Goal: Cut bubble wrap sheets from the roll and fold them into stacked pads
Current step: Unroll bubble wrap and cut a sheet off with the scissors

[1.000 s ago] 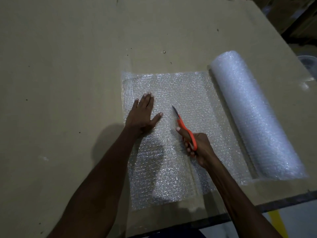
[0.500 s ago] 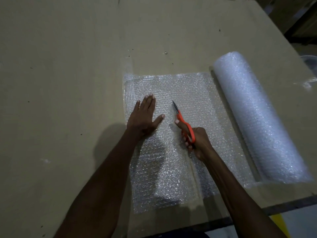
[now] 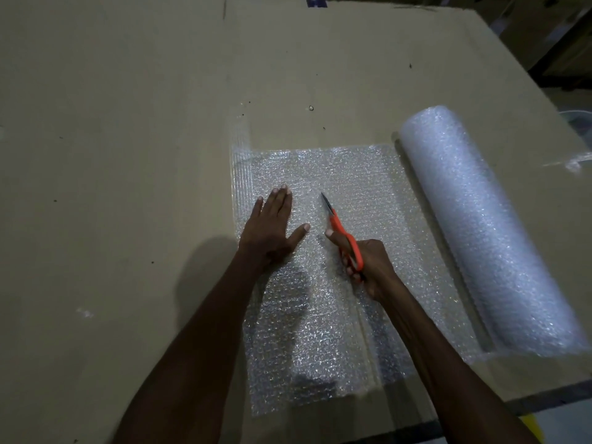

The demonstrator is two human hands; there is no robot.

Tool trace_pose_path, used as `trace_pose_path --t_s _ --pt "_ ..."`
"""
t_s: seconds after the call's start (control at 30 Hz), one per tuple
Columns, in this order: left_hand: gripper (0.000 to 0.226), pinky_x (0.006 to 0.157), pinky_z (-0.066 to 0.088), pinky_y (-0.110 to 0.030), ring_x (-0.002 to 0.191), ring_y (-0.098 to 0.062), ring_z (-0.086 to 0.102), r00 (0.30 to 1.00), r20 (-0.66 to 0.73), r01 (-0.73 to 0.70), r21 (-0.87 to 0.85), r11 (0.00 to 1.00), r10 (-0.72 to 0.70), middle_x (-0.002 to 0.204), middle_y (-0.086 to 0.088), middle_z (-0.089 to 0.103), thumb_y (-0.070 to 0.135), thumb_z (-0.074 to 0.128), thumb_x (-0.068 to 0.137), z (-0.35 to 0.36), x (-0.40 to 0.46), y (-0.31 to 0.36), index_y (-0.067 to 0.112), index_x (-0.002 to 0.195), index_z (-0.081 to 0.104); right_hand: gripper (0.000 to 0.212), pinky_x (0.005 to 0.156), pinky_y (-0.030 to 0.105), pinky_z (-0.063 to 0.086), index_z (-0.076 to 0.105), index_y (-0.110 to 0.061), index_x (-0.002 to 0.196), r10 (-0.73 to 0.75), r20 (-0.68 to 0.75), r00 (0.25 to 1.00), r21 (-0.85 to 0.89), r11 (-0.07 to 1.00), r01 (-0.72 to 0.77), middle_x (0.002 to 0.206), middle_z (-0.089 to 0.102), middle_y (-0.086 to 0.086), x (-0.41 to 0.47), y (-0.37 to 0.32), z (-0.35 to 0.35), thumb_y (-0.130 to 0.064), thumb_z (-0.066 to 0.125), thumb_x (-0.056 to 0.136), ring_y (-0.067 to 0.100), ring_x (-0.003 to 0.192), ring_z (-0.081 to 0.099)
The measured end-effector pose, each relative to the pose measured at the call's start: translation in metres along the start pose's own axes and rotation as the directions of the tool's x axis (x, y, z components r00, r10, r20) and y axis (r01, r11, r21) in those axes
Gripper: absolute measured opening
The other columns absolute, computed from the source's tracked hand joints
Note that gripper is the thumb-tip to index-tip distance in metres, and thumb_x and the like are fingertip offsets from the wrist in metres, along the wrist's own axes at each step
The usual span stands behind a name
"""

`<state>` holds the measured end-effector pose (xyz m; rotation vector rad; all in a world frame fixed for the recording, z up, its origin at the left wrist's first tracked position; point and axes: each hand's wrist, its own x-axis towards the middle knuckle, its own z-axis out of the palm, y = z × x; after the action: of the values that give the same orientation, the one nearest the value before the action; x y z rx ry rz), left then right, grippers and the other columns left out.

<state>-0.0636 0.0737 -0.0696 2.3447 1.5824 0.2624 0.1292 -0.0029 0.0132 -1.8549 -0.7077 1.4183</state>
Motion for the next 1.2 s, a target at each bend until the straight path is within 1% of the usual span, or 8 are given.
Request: trace_pose_path --t_s 0.2,0.27,0.37,0.47,0.87,1.0,1.1,1.2 --pt "0.088 0.114 0.027 -0.046 0.140 -0.030 0.035 0.995 -0.093 -0.039 0.037 0.999 0.043 0.153 -0.011 0.039 0.073 0.034 0.087 -0.021 0.027 -0.013 0.011 0.149 0.037 0.044 0.037 0.020 0.028 0.064 -0.008 0.062 0.015 0.023 1.000 0.002 1.000 -0.015 0.053 0.053 0.008 -0.004 0.002 -0.004 -0.043 0.088 0.075 0.015 0.039 0.041" --pt "0.088 0.119 0.022 -0.048 0.145 -0.030 0.028 0.994 -0.093 -0.053 0.071 0.996 0.060 0.158 -0.012 0.032 0.073 0.032 0.089 -0.022 0.036 -0.021 0.010 0.151 0.035 0.043 0.038 0.021 0.030 0.065 -0.007 0.065 0.020 0.037 0.999 0.020 1.000 -0.020 0.053 0.055 0.007 -0.005 0.002 -0.005 -0.042 0.087 0.076 0.015 0.040 0.042" --pt "0.095 0.124 0.000 -0.050 0.154 -0.022 -0.002 0.998 -0.001 -0.056 0.114 0.992 0.057 0.168 -0.006 0.002 0.077 0.021 0.092 -0.017 0.042 -0.030 0.010 0.159 0.011 0.045 0.037 0.021 0.029 0.065 -0.006 0.065 0.028 0.018 0.999 0.008 1.000 -0.028 0.051 0.055 0.007 -0.004 0.000 -0.002 -0.044 0.087 0.075 0.014 0.039 0.042" --pt "0.097 0.124 -0.006 -0.047 0.153 -0.016 -0.013 0.998 0.051 -0.043 0.081 0.996 0.039 0.167 -0.003 -0.010 0.079 0.015 0.091 -0.011 0.044 -0.033 0.013 0.160 -0.001 0.047 0.039 0.021 0.029 0.065 -0.006 0.067 0.035 0.011 0.999 0.020 0.999 -0.035 0.053 0.054 0.008 0.004 -0.006 0.003 -0.046 0.088 0.073 0.015 0.039 0.042" --pt "0.104 0.124 -0.007 -0.044 0.153 -0.017 -0.012 0.997 0.076 -0.021 0.078 0.997 0.015 0.167 -0.005 -0.011 0.082 0.010 0.085 -0.013 0.043 -0.030 0.011 0.160 -0.002 0.046 0.036 0.019 0.028 0.065 -0.002 0.073 0.035 0.026 0.999 0.036 0.999 -0.035 0.053 0.052 0.009 0.014 -0.013 0.009 -0.043 0.087 0.074 0.015 0.038 0.040" --pt "0.101 0.122 -0.010 -0.042 0.153 -0.016 -0.013 0.997 0.071 -0.016 0.069 0.998 0.011 0.167 -0.005 -0.011 0.080 0.018 0.088 -0.012 0.043 -0.030 0.011 0.160 -0.002 0.046 0.035 0.018 0.026 0.063 -0.002 0.063 0.005 0.030 1.000 0.027 1.000 -0.006 0.051 0.050 0.010 0.019 -0.013 0.011 -0.039 0.088 0.075 0.016 0.036 0.037" --pt "0.102 0.122 -0.010 -0.041 0.153 -0.015 -0.014 0.997 0.075 -0.012 0.071 0.997 0.006 0.167 -0.004 -0.013 0.080 0.017 0.087 -0.012 0.043 -0.030 0.012 0.160 -0.003 0.046 0.035 0.019 0.026 0.065 0.002 0.070 0.004 0.032 0.999 0.033 0.999 -0.005 0.051 0.049 0.011 0.018 -0.011 0.011 -0.037 0.088 0.076 0.016 0.036 0.037" --pt "0.102 0.122 -0.010 -0.041 0.153 -0.015 -0.013 0.998 0.055 -0.018 0.068 0.998 0.014 0.167 -0.004 -0.011 0.081 0.016 0.087 -0.010 0.042 -0.031 0.012 0.160 -0.002 0.046 0.035 0.018 0.027 0.063 -0.003 0.062 0.010 0.025 1.000 0.060 0.998 -0.012 0.050 0.049 0.009 0.021 -0.017 0.014 -0.039 0.088 0.076 0.016 0.036 0.037"
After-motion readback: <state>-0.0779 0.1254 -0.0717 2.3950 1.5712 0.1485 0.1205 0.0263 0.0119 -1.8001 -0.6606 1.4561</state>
